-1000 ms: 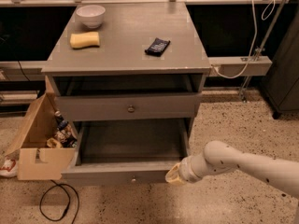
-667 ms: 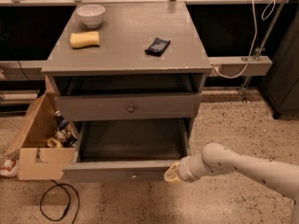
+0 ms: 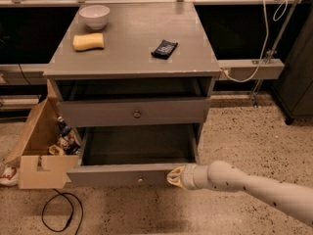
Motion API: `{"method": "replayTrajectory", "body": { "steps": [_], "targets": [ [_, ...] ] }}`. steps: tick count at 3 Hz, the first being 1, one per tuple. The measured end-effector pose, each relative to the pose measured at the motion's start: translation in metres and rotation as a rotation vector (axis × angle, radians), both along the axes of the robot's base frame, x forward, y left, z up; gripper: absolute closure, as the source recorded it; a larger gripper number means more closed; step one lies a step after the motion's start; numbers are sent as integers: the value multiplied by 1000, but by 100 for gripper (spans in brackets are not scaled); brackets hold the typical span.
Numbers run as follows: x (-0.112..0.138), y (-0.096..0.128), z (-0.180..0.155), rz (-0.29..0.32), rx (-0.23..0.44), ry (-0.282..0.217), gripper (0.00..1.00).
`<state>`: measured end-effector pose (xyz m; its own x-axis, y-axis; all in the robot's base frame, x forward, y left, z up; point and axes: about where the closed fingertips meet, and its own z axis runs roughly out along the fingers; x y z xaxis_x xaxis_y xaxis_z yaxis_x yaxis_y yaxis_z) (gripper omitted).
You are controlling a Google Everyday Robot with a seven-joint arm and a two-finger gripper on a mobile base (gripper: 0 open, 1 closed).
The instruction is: Close middle drawer
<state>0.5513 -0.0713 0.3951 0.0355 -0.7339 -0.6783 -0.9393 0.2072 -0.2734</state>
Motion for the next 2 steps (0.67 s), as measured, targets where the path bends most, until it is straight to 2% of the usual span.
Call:
{"method": "replayTrajectory", "body": {
  "steps": [1,2],
  "targets": [
    [18,2,5,-95,19,-74,100],
    [47,6,9,-183,64,-107,100]
  ]
}}
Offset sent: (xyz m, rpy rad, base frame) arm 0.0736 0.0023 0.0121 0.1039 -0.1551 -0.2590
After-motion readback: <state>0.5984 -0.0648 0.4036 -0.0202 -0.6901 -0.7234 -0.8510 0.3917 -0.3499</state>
